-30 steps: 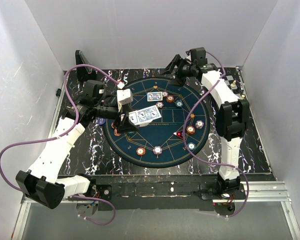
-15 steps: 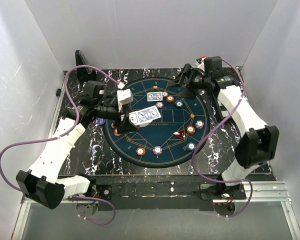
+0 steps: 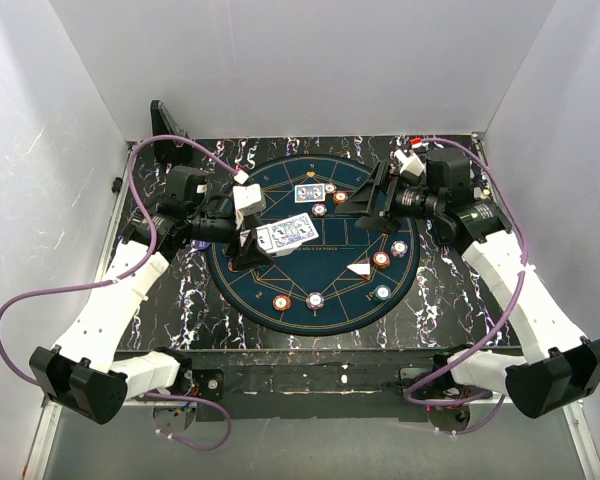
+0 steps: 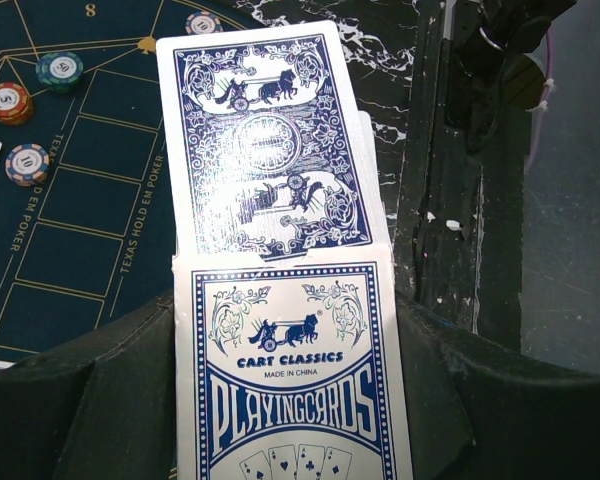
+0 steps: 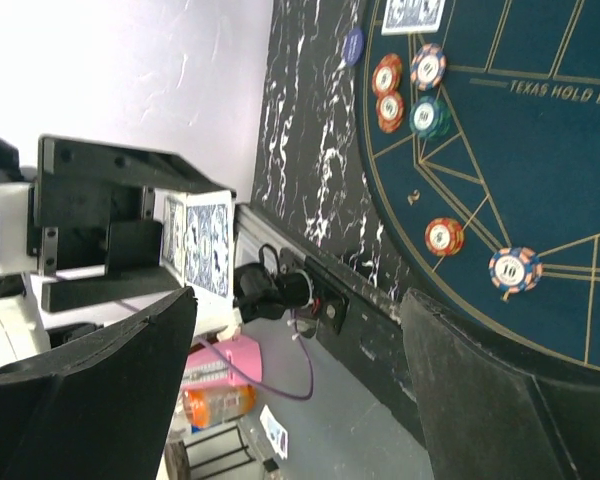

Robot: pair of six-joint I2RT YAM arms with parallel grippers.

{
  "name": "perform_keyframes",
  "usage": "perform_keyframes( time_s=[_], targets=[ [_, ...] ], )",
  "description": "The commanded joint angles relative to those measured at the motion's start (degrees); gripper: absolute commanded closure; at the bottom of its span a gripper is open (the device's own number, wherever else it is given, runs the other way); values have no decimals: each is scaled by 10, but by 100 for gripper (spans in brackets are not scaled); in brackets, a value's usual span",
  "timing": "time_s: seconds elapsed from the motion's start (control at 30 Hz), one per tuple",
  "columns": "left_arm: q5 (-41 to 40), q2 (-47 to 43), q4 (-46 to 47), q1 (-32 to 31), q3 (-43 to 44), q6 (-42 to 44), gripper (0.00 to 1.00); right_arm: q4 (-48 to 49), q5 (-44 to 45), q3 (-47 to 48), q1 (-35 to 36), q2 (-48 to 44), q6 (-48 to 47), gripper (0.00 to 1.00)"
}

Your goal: Distribute texas hold em gaming equipment

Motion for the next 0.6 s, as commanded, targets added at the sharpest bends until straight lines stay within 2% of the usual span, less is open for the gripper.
perform_keyframes(
  time_s=[0.0,0.2,0.57],
  targets=[
    [-2,-13,16,3,1,4,62,17,-23,-22,25,-26,19,10],
    [-7,-11,27,3,-9,1,63,75,-16,-64,86,-42,63,9],
    [-5,-30,7,3,-13,20,63,109,28,-30,161,9,83,8]
  ],
)
